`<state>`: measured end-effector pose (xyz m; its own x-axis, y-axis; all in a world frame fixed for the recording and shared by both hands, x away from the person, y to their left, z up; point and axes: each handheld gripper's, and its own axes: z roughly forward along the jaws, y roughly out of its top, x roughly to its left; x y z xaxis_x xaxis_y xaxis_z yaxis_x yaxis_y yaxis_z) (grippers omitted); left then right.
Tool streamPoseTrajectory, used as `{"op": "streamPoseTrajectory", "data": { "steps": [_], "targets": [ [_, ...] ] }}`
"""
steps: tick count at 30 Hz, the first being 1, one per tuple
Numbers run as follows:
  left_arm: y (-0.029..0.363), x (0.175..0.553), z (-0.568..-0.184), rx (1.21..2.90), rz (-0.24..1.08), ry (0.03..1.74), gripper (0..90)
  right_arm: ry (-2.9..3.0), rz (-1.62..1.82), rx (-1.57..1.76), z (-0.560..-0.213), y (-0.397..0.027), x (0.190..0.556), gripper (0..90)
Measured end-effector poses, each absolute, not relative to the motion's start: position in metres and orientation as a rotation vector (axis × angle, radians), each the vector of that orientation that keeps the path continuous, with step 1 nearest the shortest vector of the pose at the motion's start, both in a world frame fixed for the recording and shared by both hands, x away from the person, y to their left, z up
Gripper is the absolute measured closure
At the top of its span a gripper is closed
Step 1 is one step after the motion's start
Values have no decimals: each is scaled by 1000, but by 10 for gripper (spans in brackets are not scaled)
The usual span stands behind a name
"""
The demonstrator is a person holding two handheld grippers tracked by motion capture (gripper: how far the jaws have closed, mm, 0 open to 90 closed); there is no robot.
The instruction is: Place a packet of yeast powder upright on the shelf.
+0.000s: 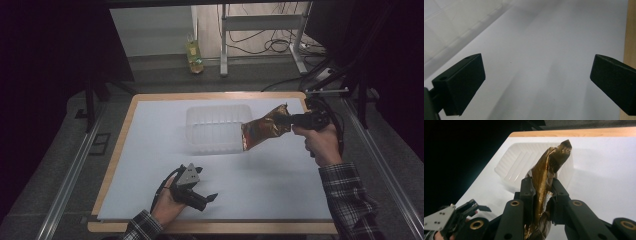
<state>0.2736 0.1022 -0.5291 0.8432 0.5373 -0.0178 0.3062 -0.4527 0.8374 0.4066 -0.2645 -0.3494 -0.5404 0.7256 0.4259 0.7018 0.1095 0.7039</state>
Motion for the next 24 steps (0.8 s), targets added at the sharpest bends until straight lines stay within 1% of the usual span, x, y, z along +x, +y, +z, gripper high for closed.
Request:
{"op": "streamPoseTrajectory", "data": {
  "steps": [14, 24],
  "targets": [
    [102, 273, -528, 2061, 322, 609, 0, 2263, 1397, 1503, -335, -247, 438, 755],
    [102, 273, -528, 2052, 317, 610, 0, 2246, 1313, 1521, -337, -232, 462, 755]
  ]
}}
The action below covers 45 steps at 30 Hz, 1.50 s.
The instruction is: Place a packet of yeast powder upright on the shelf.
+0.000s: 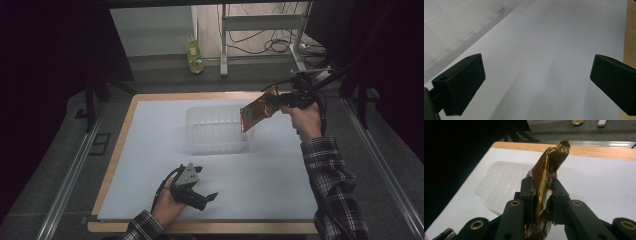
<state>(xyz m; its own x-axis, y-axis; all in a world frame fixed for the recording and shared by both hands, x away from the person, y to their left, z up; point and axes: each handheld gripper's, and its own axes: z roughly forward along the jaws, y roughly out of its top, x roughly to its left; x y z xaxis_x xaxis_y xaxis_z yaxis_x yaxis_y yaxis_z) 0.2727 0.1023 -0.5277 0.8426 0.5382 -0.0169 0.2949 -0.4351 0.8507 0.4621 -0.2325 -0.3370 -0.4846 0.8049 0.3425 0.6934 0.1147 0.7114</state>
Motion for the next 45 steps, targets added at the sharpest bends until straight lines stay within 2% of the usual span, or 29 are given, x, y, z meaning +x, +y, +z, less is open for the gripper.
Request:
{"op": "streamPoseTrajectory", "data": {
  "steps": [12, 45],
  "targets": [
    [102, 273, -528, 2055, 313, 607, 0, 2272, 1206, 1541, -353, -213, 482, 755],
    [101, 274, -530, 2057, 287, 607, 0, 2257, 1260, 1607, -407, -184, 510, 740]
  ]
}}
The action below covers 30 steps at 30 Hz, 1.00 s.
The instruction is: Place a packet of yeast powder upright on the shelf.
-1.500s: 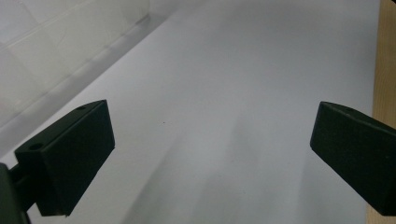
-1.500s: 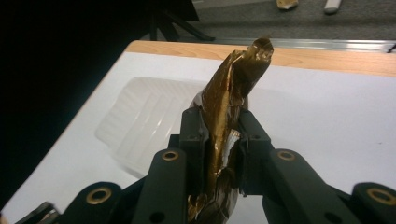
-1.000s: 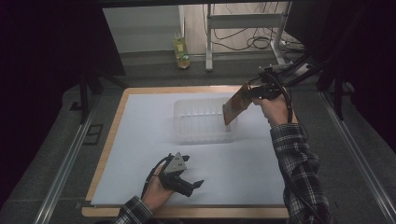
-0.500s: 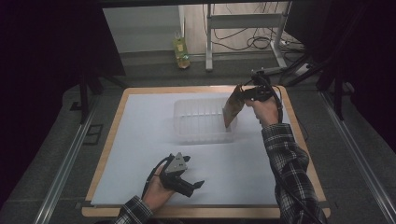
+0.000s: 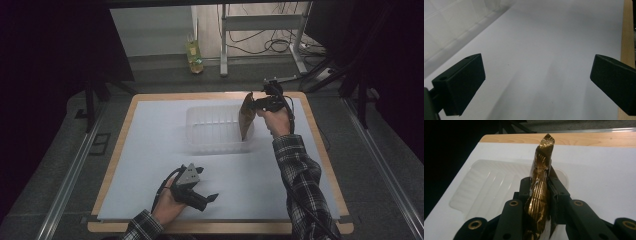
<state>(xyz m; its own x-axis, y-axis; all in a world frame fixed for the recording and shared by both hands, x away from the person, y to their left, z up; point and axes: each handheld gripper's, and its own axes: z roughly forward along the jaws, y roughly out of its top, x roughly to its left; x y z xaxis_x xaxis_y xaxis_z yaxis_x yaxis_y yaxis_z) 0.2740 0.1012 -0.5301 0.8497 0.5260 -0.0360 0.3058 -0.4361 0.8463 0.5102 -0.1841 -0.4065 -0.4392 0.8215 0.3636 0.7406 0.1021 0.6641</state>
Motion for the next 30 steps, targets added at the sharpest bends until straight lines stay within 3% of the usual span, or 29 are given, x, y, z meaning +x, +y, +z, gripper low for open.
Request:
{"op": "streamPoseTrajectory", "data": {
  "steps": [8, 21, 30],
  "targets": [
    [102, 275, -531, 2062, 293, 619, 0, 2276, 1228, 1566, -409, -181, 507, 653],
    [103, 275, -530, 2058, 294, 619, 0, 2298, 1215, 1450, -400, -182, 498, 369],
    [103, 275, -531, 2058, 292, 618, 0, 2329, 1252, 1364, -401, -180, 489, 274]
  ]
}}
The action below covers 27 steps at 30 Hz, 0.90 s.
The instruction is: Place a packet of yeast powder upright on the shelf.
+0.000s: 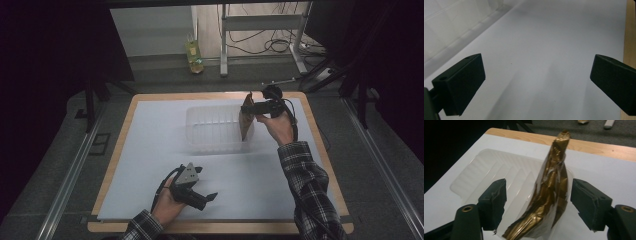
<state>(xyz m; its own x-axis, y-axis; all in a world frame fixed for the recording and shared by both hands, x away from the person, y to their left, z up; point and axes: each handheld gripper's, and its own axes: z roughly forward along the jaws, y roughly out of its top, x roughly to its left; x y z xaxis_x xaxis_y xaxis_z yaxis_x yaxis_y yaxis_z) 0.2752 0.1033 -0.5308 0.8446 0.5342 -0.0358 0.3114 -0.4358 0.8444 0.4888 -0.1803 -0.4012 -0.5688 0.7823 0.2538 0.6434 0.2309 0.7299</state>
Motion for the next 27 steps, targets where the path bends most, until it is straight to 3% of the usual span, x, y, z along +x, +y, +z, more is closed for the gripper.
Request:
{"op": "streamPoseTrajectory", "data": {
  "steps": [15, 27],
  "targets": [
    [102, 275, -532, 2062, 285, 607, 0, 2329, 1187, 1185, -402, -175, 469, 110],
    [102, 275, -532, 2064, 290, 609, 0, 2355, 1196, 1068, -402, -177, 450, 37]
  ]
}}
